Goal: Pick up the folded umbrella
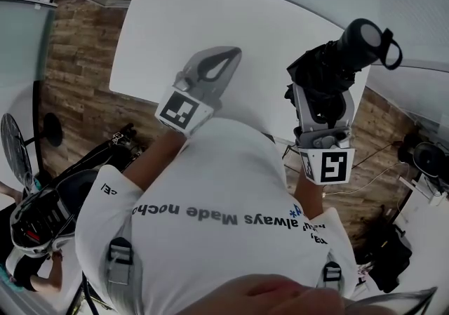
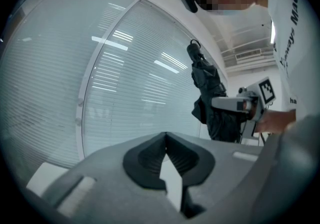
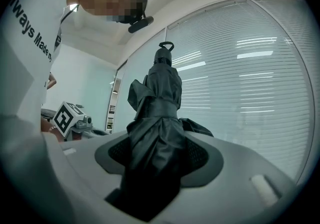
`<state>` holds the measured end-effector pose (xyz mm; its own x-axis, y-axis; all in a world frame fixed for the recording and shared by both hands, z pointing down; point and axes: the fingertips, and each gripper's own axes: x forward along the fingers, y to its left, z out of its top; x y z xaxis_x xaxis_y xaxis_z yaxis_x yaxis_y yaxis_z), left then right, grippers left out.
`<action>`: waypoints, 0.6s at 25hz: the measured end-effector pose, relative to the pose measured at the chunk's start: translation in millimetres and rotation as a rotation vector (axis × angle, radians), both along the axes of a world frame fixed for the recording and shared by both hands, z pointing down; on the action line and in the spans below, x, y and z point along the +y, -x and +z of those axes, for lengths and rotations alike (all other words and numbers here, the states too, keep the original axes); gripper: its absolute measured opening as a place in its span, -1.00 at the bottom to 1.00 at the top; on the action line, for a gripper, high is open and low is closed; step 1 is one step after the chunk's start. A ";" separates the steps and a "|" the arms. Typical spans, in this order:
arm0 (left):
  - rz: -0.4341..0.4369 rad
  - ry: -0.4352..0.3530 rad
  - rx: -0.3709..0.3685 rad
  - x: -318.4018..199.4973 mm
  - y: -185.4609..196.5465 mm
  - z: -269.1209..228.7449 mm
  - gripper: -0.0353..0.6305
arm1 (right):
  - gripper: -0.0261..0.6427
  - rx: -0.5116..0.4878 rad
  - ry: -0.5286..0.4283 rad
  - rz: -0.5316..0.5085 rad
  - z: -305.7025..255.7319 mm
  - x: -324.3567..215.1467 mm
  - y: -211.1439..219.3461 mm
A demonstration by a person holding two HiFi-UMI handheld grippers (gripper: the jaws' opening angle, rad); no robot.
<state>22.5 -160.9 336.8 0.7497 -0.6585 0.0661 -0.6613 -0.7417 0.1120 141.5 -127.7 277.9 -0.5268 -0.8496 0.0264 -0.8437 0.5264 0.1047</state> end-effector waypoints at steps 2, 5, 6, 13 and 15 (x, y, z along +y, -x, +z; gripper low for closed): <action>0.002 -0.003 0.003 0.7 2.3 -4.5 -0.88 | -0.16 -0.005 -0.005 0.001 -4.5 1.3 2.5; 0.004 -0.008 0.000 3.0 5.3 -9.7 -0.88 | -0.16 -0.012 -0.004 0.004 -8.2 3.2 4.2; 0.004 -0.009 0.000 4.6 3.2 -11.2 -0.88 | -0.16 -0.015 -0.004 0.006 -9.0 4.7 1.5; 0.005 -0.011 0.001 12.5 -4.2 -8.6 -0.88 | -0.16 -0.020 0.001 0.018 -4.1 12.4 -8.8; 0.006 -0.011 0.001 12.1 -0.5 -8.3 -0.88 | -0.16 -0.022 -0.001 0.018 -4.3 12.4 -5.1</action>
<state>23.0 -148.7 328.5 0.7540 -0.6543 0.0581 -0.6564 -0.7471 0.1049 146.6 -115.3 273.6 -0.5122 -0.8588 0.0144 -0.8550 0.5113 0.0869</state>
